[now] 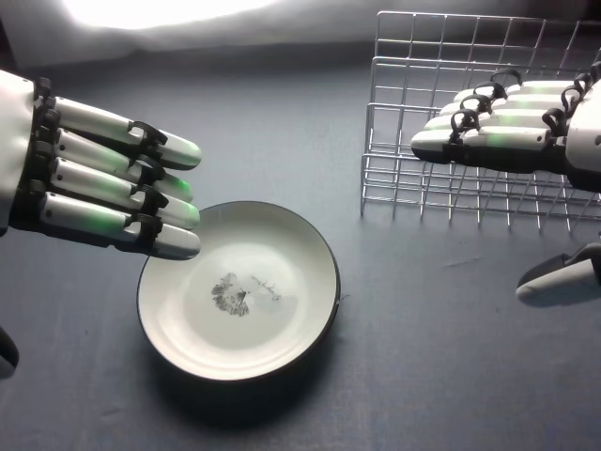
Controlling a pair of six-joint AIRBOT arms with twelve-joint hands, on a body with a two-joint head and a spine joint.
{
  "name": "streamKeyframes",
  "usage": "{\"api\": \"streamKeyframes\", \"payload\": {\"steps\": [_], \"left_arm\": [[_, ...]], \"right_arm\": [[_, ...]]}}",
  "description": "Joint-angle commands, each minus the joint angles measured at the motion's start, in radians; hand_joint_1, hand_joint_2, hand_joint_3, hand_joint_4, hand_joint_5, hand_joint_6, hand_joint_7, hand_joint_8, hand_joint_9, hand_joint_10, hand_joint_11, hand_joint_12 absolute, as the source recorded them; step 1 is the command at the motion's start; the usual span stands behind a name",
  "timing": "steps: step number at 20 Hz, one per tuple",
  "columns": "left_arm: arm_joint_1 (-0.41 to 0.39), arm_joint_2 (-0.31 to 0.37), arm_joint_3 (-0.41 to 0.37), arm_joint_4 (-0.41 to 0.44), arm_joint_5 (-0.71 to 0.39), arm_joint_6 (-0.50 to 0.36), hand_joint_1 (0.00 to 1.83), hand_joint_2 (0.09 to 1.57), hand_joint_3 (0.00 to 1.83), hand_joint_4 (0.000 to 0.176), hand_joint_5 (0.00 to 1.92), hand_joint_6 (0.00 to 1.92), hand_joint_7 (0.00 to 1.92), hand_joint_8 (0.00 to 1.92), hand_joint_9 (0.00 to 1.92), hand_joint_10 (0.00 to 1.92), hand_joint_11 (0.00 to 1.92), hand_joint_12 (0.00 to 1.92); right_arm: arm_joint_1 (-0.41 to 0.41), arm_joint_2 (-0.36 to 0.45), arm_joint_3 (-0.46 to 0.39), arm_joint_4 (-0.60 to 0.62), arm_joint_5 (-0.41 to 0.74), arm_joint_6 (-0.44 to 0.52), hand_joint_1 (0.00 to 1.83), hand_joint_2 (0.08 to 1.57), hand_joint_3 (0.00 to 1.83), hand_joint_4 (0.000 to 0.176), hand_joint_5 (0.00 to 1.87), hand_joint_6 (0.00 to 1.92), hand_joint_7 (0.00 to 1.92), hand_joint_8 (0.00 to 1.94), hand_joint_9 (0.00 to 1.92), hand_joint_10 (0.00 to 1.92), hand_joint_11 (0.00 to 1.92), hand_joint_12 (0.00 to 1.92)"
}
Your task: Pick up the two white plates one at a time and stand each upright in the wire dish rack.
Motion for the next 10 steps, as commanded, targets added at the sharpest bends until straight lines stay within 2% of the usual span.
{"api": "streamKeyframes", "payload": {"steps": [1,3,5,10], "left_arm": [[-0.005,0.005,0.006,-0.097,-0.029,-0.002,0.0,0.99,0.25,0.0,0.0,0.0,0.0,0.0,0.0,0.0,0.0,0.0],[-0.004,0.002,0.017,-0.097,-0.034,-0.002,0.0,1.11,0.05,0.0,0.01,0.0,0.0,0.0,0.0,0.0,0.0,0.0],[-0.004,-0.003,0.029,-0.097,-0.034,-0.002,0.0,1.12,0.04,0.0,0.0,0.0,0.0,0.0,0.0,0.0,0.0,0.0],[-0.003,-0.006,0.032,-0.097,-0.035,-0.006,0.0,1.11,0.03,0.0,0.0,0.0,0.0,0.0,0.0,0.0,0.0,0.0]], "right_arm": [[0.015,0.003,0.003,0.033,0.094,-0.001,0.0,1.18,0.11,0.0,0.12,0.06,0.11,0.05,0.09,0.06,0.0,0.37],[0.015,0.003,0.003,0.033,0.094,-0.001,0.0,1.24,0.01,0.0,0.13,0.0,0.11,0.0,0.09,0.0,0.0,0.33],[0.015,0.003,0.003,0.032,0.095,-0.001,0.0,1.25,0.0,0.0,0.1,0.0,0.12,0.0,0.12,0.01,0.0,0.4],[0.015,0.003,0.003,0.03,0.097,-0.001,0.0,1.23,0.0,0.0,0.09,0.0,0.11,0.0,0.09,0.0,0.0,0.31]]}}
